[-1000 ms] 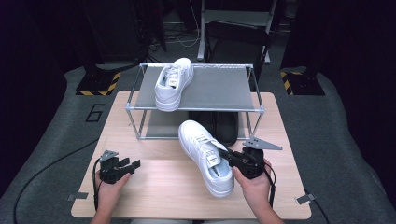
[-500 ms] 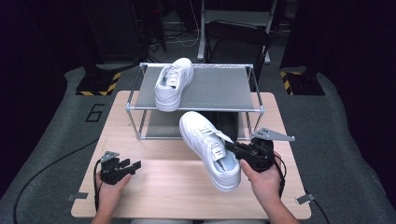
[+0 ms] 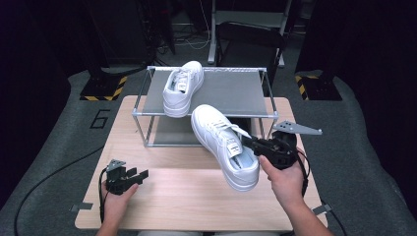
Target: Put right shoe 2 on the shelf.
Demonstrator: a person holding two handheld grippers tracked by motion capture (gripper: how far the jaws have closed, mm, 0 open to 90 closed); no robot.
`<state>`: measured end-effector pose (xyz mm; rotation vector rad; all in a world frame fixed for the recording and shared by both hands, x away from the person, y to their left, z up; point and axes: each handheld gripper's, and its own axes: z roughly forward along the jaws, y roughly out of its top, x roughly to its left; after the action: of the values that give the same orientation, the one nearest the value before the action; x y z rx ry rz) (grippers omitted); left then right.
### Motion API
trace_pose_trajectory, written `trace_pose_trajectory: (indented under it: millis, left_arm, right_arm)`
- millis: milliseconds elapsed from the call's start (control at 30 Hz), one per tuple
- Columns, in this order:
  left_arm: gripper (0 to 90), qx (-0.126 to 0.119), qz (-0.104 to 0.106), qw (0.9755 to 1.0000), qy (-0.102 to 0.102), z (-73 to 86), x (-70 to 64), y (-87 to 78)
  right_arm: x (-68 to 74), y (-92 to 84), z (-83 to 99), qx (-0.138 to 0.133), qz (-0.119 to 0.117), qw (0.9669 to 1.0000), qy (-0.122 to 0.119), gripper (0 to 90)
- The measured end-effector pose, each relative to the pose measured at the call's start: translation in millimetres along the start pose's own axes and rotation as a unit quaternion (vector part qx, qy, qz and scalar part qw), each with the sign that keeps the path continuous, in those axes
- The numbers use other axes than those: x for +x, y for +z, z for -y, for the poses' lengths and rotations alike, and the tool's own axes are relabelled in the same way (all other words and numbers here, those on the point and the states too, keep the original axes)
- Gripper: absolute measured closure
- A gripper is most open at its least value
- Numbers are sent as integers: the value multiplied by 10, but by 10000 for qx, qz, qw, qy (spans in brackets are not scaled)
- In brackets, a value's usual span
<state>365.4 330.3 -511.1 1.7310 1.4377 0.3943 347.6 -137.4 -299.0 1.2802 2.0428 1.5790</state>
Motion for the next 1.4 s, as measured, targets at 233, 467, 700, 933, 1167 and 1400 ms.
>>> trace_pose_trajectory:
  millis: [233,467,700,933,1167,1400]
  left_arm:
    - [418,16,7,10000,-66,9,-1,2]
    - [419,-26,-8,10000,-69,10,-8,15]
    - [418,-58,-9,9999,-114,19,1,22]
    - [418,-83,-4,9999,-86,16,19,16]
    - [418,-107,20,9999,-108,8,19,15]
    - [418,-109,26,9998,-179,14,37,11]
  right_arm:
    - [-83,-5,-178,-62,110,9999,58,830]
    - [-218,46,-385,-197,224,9994,198,830]
    - [-330,264,-568,-192,500,9983,208,830]
    - [-464,533,-715,-200,723,9966,328,829]
    - [-554,797,-871,-234,962,9943,401,829]
    - [-619,1015,-951,-199,1181,9918,457,829]
